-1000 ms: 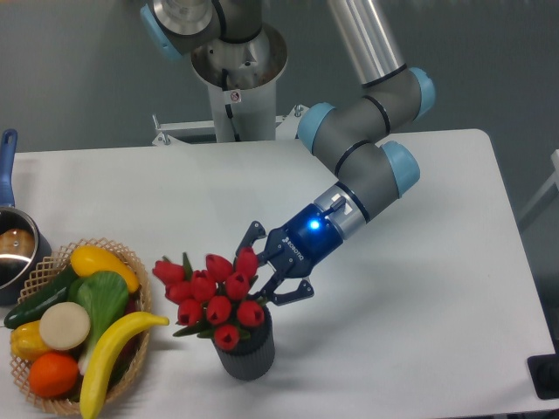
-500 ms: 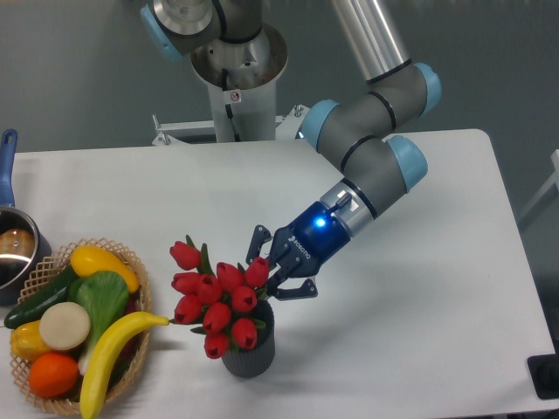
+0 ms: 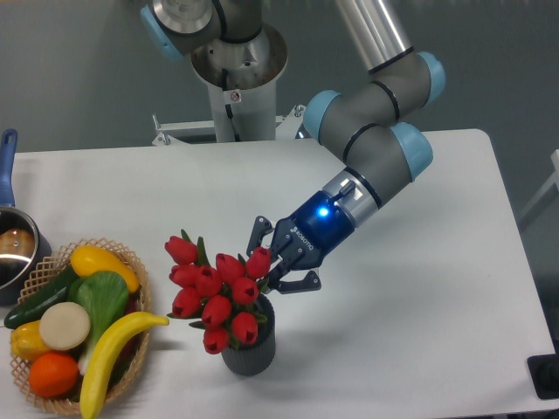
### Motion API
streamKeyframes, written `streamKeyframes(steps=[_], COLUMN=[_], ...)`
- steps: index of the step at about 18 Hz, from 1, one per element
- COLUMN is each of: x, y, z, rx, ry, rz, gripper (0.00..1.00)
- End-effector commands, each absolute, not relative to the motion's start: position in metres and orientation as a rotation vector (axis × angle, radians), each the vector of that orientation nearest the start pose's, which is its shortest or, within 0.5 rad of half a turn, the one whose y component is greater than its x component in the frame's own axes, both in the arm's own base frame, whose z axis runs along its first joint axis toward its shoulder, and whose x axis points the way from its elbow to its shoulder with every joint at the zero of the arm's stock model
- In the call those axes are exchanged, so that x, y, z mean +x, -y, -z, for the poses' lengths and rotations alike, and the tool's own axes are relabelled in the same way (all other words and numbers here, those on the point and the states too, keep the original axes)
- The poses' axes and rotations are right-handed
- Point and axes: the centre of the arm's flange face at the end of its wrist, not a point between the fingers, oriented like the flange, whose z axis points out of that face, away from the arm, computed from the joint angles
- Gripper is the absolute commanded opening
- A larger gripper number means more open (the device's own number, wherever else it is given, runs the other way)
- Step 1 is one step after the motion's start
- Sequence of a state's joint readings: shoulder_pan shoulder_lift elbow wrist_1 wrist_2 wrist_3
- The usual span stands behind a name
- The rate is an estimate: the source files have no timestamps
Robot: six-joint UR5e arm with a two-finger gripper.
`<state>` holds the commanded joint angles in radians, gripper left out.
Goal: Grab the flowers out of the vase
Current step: 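Close the gripper on the tulip stems, then lift the tulips out of the dark vase and carry them away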
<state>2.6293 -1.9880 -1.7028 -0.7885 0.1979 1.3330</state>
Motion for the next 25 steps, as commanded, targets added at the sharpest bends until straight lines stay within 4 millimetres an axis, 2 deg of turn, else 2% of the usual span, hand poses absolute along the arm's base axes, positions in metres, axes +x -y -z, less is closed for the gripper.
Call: streamKeyframes(steps=[6,9,11,17,22,25], x=[-0.414,-0.412,-0.412,-0.419,-0.419,-0.419], y=[-0.501,-0.497,-0.497,-0.495,-0.497,-0.496], z=[-0.360,-0.385,-0.389,-0.419,-0.433,-0.453], rx=[-1.677,-1.681,-1.691,-1.694,-1.694,-1.674], ry=[-0.410,-0.389,-0.358,-0.323,-0.306,-0.312], rz=[0.356,0.358,0.384,0.390,0.404,0.400], gripper=[0.00,0.00,0.00,0.00,0.00,0.00])
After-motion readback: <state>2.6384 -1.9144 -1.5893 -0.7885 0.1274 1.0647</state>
